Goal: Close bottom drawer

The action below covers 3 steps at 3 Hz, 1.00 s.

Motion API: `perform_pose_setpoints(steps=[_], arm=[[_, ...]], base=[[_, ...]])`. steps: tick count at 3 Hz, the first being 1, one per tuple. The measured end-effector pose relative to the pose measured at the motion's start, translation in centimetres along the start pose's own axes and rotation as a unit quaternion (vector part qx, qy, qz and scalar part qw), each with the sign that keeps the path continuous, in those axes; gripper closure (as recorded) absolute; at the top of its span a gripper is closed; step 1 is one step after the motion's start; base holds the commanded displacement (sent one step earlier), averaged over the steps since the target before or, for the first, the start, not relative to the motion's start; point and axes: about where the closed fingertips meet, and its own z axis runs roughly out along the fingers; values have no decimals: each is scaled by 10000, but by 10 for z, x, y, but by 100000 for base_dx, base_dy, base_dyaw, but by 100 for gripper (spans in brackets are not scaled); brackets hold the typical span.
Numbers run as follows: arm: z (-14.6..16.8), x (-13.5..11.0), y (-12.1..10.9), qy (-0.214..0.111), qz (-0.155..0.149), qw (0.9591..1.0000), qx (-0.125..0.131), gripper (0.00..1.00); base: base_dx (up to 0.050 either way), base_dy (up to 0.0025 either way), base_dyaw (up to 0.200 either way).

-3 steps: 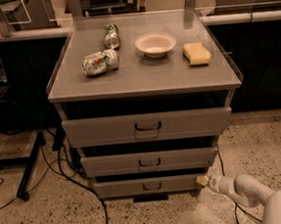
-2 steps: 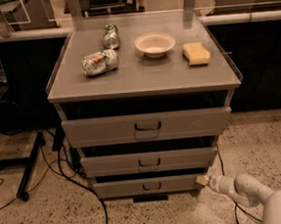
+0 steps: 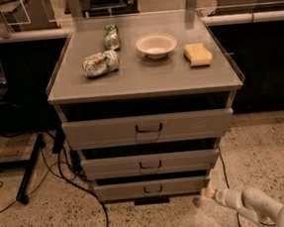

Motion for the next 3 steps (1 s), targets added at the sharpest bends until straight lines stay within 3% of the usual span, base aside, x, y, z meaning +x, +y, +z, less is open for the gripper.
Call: perform_pose_setpoints(steps=[2, 3], arm=[[-30, 70, -12, -14, 244, 9997, 77, 98], [-30, 70, -12, -14, 244, 9997, 77, 76]], base=[[0, 0, 0], [0, 0, 0]])
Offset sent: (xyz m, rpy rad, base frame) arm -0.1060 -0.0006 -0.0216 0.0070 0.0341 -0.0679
